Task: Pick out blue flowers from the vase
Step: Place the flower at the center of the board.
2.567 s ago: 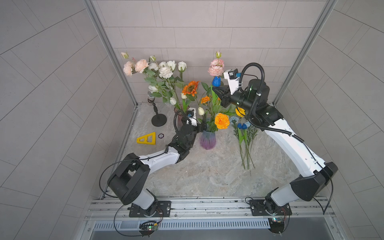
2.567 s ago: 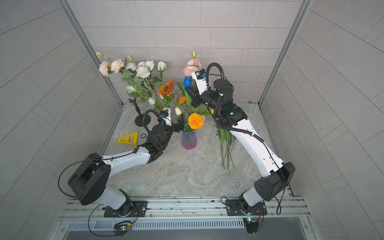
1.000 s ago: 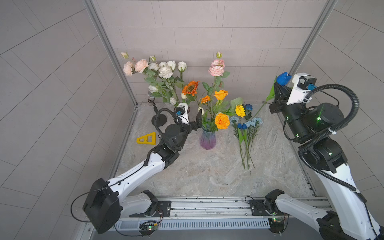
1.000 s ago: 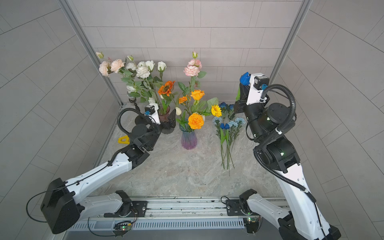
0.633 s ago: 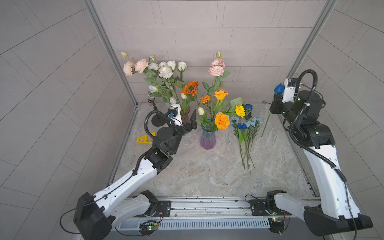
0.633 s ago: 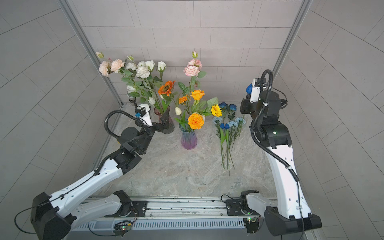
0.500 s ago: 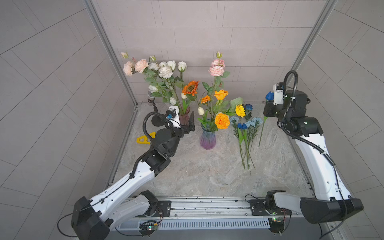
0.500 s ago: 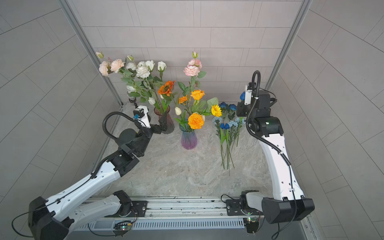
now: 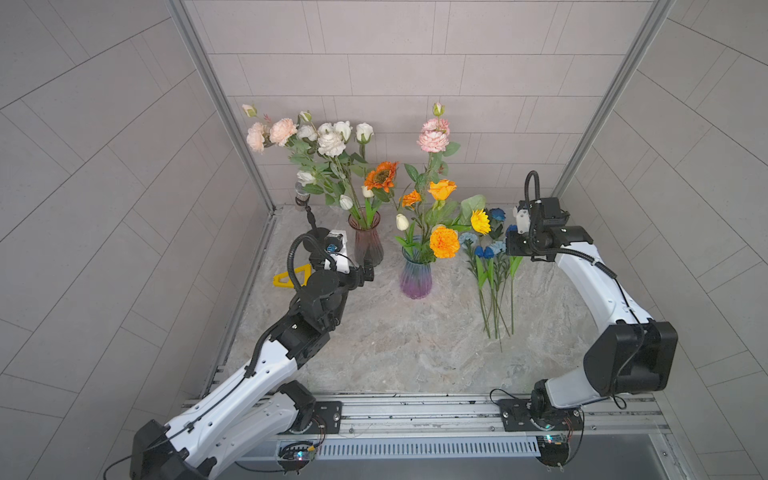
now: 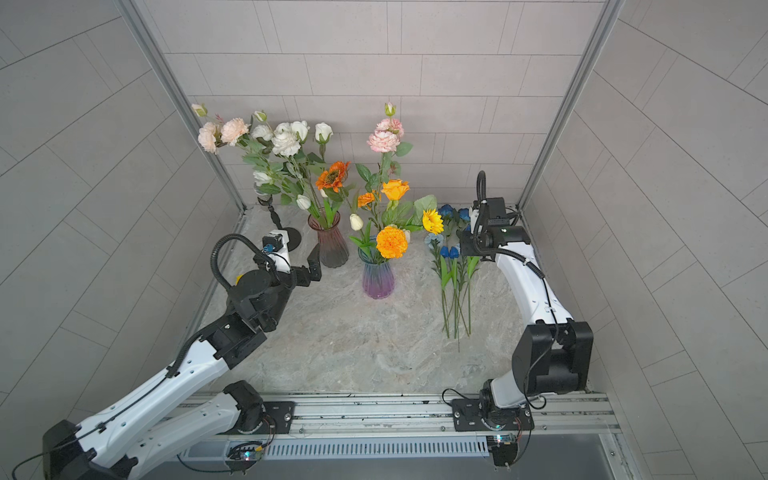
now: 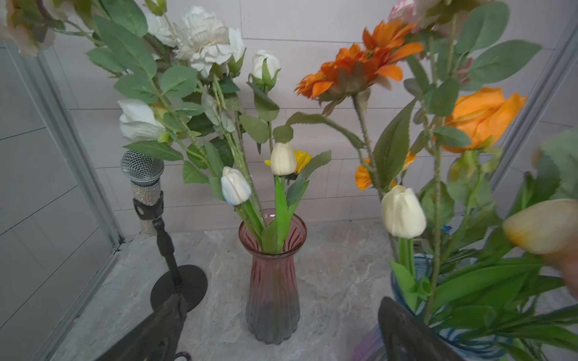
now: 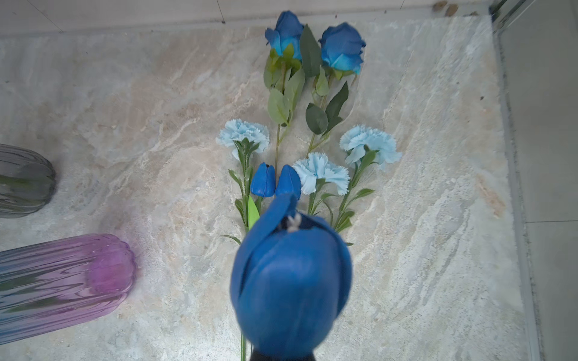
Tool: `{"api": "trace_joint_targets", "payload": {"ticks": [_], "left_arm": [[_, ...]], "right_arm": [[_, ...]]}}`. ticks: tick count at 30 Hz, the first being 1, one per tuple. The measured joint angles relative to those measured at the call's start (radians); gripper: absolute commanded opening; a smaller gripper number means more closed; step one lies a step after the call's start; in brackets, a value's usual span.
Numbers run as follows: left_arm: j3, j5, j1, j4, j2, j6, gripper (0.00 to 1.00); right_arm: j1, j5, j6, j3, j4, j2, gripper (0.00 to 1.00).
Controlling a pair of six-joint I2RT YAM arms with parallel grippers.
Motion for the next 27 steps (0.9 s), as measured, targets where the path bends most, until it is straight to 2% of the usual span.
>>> {"api": "trace_joint_targets", "payload": {"ticks": [5,16,27], "left_arm": [[-0.024,-0.002,0.053,-0.057,0.001,-0.040,1.00],[-0.046,-0.028,0.077,-0.080,0.022,-0.059,1.00],[-0.048,-0.070,0.081,-0.096,0.094,-0.072,1.00]], "right_arm": [[0.000,-0.004,-0.001,0.010,0.011,0.105,0.00],[-0.008,-0.002,-0.013,0.107,0.045,0.347,0.00],[-0.010,0.012,-0.022,0.145,0.050,0.429,0.02]]}}
